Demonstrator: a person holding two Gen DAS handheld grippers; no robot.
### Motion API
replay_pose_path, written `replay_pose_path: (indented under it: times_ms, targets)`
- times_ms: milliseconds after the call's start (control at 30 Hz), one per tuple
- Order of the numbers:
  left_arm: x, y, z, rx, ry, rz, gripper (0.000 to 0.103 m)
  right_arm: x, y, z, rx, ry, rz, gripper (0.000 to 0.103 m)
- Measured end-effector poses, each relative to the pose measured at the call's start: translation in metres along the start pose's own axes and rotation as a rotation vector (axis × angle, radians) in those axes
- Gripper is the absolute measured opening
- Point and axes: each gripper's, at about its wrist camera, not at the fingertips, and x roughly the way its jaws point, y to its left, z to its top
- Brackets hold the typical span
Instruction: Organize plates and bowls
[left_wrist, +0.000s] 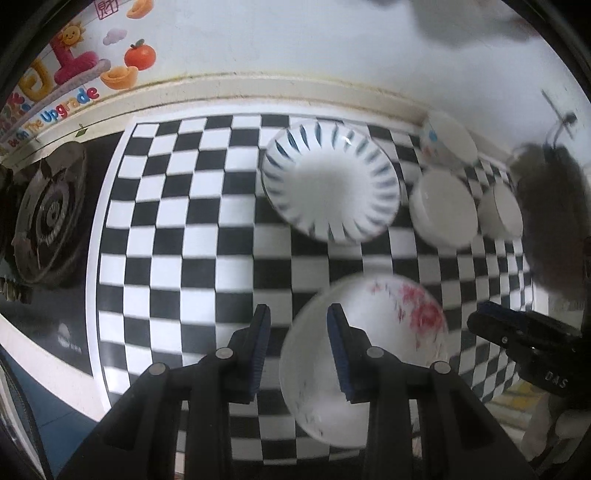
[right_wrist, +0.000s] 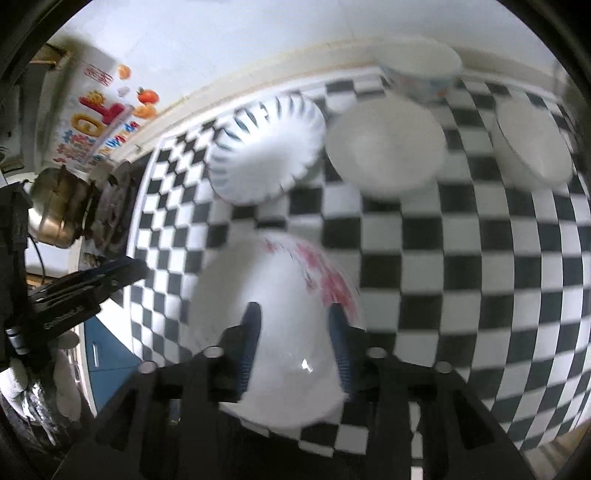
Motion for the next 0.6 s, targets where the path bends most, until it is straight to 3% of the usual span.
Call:
replay_pose_path:
  times_ms: [167,333,600]
  targets:
    - [0.020,0.022,0.050,-0.051,0.019,0.006,0.030,0.003,0.012,0.060,0.009,-0.025,0.008,0.043]
    - [0.060,0.045,0.092,-0.126,0.094,-0.024,0.030,0.028,0.010,0.128,0.036,-0.003,0.011,0.043]
    - [0.129,0.058,0.121,-0.190,0.238,-0.093,0.030,0.108,-0.008,0.214,0.022,0.139,-0.070,0.043]
